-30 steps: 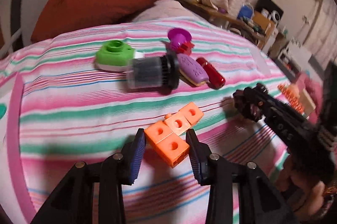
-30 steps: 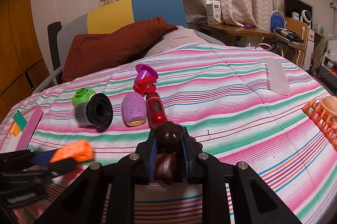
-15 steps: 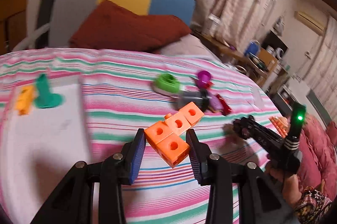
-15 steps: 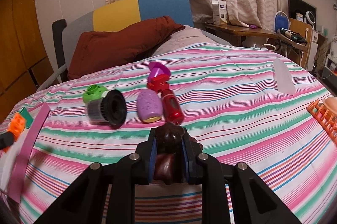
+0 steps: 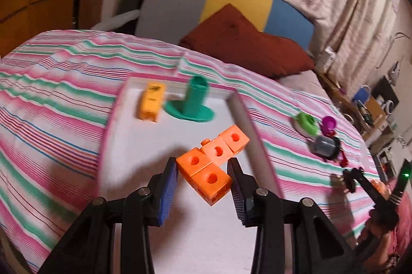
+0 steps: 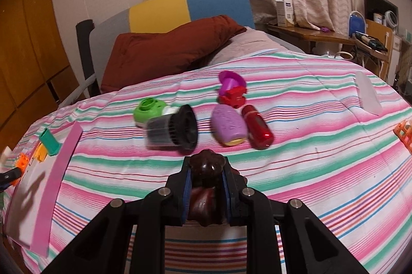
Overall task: Organize rigid objects
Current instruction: 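Carry the orange blocks into the tray and open the left tool, then lower the brown spiky brush into the tray and open the right tool, then move the right tool toward the red bottle and purple egg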
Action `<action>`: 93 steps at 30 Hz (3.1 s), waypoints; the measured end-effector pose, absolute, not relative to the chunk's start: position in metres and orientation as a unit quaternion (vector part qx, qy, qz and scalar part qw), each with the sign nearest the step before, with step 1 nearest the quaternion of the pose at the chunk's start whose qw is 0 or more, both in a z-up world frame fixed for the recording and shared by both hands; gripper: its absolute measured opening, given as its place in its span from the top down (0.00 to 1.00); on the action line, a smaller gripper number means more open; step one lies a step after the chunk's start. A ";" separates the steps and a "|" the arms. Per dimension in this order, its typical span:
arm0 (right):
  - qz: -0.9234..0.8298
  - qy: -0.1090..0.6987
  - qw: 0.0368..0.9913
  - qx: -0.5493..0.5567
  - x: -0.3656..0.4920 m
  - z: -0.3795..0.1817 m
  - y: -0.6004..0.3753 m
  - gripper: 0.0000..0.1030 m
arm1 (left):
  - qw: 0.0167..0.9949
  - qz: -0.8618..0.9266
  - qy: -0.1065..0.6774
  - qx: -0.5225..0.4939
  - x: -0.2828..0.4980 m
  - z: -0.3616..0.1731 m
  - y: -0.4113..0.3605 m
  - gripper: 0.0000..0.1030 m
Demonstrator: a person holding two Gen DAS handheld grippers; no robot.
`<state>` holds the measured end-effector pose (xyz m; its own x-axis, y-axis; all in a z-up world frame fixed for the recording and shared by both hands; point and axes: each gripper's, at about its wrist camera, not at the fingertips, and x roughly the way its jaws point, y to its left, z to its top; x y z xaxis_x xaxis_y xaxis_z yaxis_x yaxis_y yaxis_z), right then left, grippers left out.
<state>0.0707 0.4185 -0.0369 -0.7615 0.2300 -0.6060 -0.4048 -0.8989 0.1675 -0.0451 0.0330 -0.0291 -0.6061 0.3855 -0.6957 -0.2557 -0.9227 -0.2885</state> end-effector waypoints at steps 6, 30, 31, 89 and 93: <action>0.930 0.142 0.158 -0.299 0.066 -0.029 0.401 0.80 | 0.141 0.893 -0.074 -0.421 -0.070 -0.037 0.019 0.62; 0.932 0.187 -0.006 -0.310 0.010 0.012 0.301 0.80 | 0.134 0.902 -0.078 -0.403 -0.032 -0.031 0.000 0.60; 0.931 0.189 -0.018 -0.313 0.004 0.014 0.293 0.80 | 0.140 0.903 -0.074 -0.400 -0.028 -0.029 0.000 0.60; 0.926 0.072 0.015 -0.371 -0.065 0.003 0.240 0.21 | 0.202 0.888 -0.066 -0.407 0.012 -0.031 0.010 0.60; 0.923 0.092 0.050 -0.371 -0.045 -0.010 0.271 0.21 | 0.218 0.884 -0.054 -0.410 0.017 -0.029 0.023 0.60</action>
<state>-0.0448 0.2711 -0.0102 -0.7196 0.0240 -0.6940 -0.1599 -0.9783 0.1319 0.0165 0.0235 -0.0289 -0.5690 0.4305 -0.7006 -0.3417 -0.8987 -0.2748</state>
